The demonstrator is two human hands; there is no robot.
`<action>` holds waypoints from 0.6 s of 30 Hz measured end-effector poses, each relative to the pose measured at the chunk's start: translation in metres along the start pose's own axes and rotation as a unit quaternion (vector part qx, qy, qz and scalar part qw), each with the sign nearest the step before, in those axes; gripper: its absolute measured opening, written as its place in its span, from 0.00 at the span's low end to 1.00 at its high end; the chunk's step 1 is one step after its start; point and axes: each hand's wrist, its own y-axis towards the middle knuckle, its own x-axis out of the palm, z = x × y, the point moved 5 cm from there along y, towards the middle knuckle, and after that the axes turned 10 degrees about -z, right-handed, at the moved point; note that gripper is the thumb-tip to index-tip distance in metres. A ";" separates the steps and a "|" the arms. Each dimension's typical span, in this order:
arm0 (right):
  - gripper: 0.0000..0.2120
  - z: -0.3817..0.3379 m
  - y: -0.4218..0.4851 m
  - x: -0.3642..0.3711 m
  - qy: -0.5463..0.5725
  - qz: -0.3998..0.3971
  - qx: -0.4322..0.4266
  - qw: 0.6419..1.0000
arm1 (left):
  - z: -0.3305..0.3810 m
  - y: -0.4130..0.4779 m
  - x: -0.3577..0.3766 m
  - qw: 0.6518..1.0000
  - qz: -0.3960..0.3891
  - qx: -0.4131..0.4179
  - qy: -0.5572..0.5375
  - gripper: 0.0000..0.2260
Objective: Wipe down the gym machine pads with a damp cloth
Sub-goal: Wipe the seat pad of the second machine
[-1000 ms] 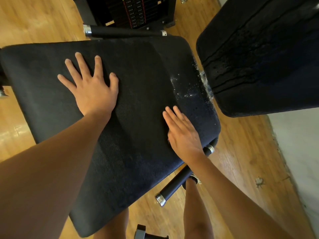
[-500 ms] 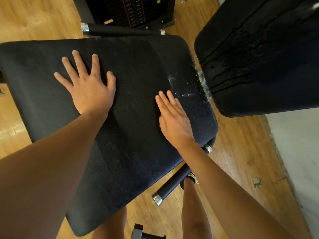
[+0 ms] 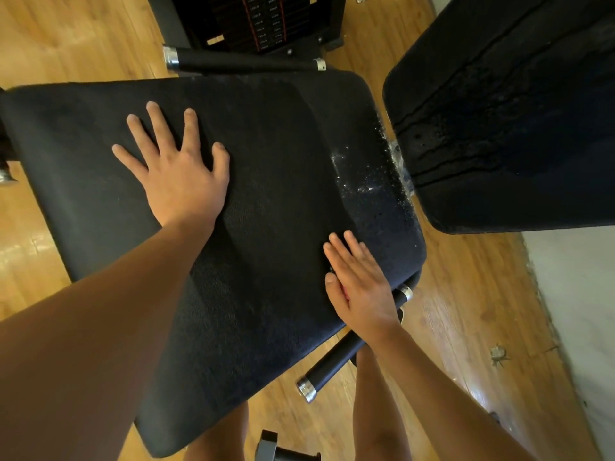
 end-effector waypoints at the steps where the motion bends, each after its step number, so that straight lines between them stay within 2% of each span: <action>1: 0.20 0.000 -0.001 0.000 0.001 0.006 -0.012 1.000 | 0.000 0.000 0.000 1.000 0.000 0.000 0.000 0.29; 9: 0.17 -0.002 0.025 -0.010 0.028 0.044 -0.047 0.998 | 0.001 -0.002 0.000 1.000 -0.005 -0.001 -0.001 0.28; 14: 0.17 -0.010 0.096 -0.026 0.084 0.089 -0.044 0.992 | -0.002 -0.002 0.001 1.000 -0.001 -0.003 -0.006 0.28; 18: 0.19 -0.014 0.170 -0.039 0.062 0.100 -0.058 0.991 | 0.000 -0.003 0.001 1.000 -0.010 -0.003 -0.007 0.28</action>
